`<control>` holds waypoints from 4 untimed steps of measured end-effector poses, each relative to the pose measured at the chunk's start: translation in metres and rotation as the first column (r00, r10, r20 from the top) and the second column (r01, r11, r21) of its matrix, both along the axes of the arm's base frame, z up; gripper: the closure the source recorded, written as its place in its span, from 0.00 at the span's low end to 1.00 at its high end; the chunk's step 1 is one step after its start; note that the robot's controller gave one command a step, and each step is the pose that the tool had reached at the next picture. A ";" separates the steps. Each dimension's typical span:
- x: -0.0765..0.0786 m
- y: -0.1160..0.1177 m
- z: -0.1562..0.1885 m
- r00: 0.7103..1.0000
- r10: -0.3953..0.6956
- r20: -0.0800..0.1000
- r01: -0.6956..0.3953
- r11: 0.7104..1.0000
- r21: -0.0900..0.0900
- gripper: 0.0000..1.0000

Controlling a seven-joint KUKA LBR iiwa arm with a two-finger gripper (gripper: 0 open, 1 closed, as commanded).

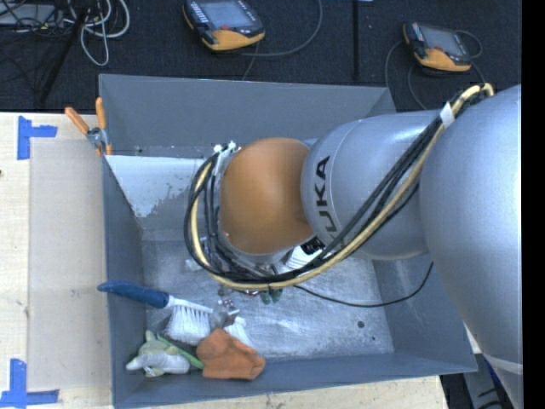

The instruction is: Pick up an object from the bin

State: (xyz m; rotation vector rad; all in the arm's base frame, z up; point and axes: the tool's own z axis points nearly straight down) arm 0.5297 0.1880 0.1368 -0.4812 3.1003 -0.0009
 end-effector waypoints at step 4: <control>0.031 -0.064 0.064 0.960 0.281 -0.008 -0.281 0.960 0.001 1.00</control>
Offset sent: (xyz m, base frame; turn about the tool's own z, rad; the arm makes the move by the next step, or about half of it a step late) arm 0.0000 0.0000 0.0000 0.0000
